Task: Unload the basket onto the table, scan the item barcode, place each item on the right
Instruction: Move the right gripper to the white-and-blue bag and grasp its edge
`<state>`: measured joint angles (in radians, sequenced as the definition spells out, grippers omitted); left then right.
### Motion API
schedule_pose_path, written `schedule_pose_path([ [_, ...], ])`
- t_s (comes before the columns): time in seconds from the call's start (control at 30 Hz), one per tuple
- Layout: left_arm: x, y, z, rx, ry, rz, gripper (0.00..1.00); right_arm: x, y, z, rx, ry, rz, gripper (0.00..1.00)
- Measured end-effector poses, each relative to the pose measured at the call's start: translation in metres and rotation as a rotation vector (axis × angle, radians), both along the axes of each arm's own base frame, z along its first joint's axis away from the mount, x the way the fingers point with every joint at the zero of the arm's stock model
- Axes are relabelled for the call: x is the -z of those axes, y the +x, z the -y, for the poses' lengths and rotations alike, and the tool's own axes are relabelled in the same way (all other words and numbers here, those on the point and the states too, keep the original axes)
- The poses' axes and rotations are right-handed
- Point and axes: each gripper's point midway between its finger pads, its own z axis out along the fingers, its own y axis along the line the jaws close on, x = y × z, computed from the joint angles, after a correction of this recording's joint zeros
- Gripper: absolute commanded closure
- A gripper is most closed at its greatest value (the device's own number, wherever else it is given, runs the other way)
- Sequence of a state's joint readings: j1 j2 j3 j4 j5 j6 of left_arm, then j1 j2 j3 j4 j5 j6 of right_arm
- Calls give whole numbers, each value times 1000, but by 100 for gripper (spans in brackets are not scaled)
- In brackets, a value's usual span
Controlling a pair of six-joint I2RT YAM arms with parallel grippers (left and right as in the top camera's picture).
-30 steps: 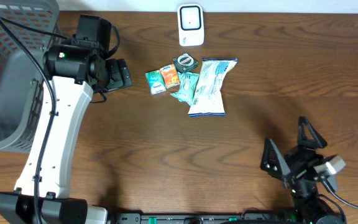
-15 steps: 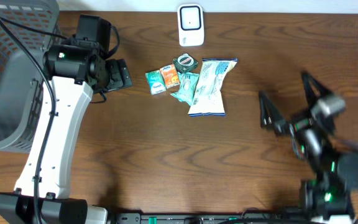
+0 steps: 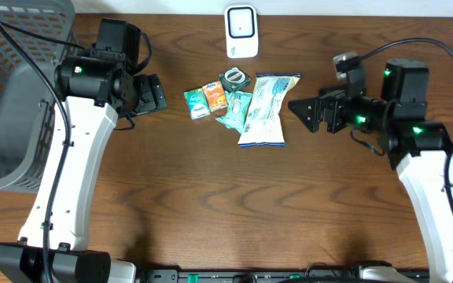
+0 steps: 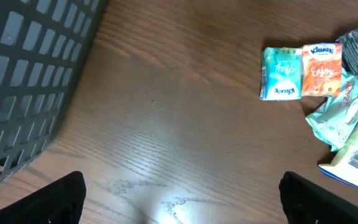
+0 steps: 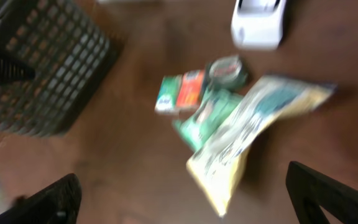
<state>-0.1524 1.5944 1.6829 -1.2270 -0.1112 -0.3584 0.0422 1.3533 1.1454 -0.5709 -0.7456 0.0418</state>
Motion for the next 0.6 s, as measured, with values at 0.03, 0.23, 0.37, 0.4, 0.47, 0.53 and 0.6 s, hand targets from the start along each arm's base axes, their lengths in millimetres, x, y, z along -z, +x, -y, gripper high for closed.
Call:
schedule_pose_path([
  [0.03,0,0,0,0,0,0,2,5,-1,-1,-2,12,-34,1],
  [0.23,0,0,0,0,0,0,2,27,4,-6,34,87,-189,1],
  [0.37,0,0,0,0,0,0,2,49,7,-12,52,83,-276,1],
  [0.4,0,0,0,0,0,0,2,53,7,-14,51,81,-289,1],
  [0.47,0,0,0,0,0,0,2,61,7,-19,50,80,-321,1],
  [0.53,0,0,0,0,0,0,2,66,6,-22,47,79,-344,1],
  [0.6,0,0,0,0,0,0,2,67,8,-21,58,71,-343,1],
])
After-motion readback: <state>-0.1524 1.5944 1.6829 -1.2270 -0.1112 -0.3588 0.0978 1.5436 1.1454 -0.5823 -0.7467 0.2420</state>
